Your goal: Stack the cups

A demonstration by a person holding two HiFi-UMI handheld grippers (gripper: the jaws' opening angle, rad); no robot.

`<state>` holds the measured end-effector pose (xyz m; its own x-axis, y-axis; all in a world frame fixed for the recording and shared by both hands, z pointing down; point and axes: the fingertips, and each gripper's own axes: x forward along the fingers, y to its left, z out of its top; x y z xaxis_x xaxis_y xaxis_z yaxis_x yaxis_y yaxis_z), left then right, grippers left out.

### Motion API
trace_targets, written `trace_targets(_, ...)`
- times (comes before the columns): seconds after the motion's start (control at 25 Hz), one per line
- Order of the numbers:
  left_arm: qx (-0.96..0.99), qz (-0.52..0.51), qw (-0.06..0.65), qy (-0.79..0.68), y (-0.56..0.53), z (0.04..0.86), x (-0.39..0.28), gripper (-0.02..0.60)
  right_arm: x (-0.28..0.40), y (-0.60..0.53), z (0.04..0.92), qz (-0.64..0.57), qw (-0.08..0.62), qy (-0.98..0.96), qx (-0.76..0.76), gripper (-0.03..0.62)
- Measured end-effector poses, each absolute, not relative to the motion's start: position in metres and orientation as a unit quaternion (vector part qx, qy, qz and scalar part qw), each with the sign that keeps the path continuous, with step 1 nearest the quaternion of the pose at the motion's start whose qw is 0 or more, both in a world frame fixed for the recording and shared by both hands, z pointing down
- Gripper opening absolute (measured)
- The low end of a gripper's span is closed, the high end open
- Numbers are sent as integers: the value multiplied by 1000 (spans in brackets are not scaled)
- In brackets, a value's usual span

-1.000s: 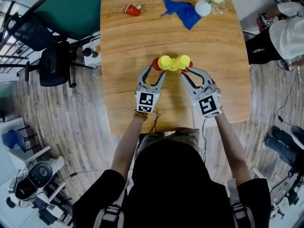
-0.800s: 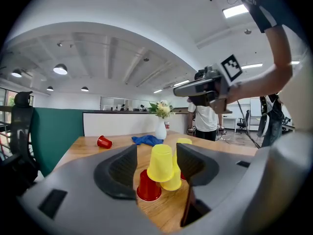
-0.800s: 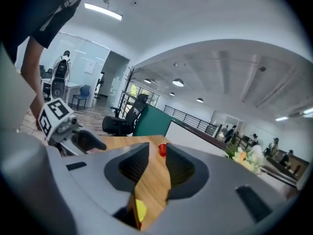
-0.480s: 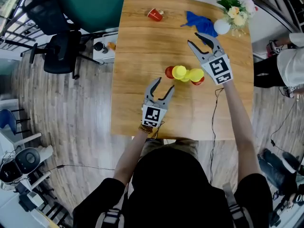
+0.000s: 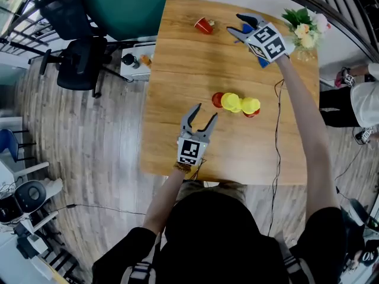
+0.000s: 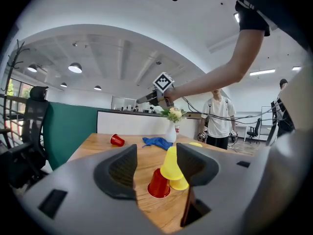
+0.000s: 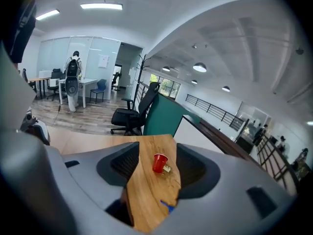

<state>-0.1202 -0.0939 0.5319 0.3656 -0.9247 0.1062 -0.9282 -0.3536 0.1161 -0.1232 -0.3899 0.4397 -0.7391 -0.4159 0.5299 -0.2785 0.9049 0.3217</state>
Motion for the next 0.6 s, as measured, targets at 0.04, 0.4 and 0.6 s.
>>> trace_targets(0.04,821,10,80,-565,-96,533,-120,256,-130,-399,447,-109,320,-923,182,252)
trace_targets(0.4,813,-8,91,-575,-117,532,-125,256,-178,-443,535,-102,432,-889,116,259)
trace_targets(0.6,808,-8,98,-581,-120,540,-133,256,-198,-460,582,-77,476,-870,103,264)
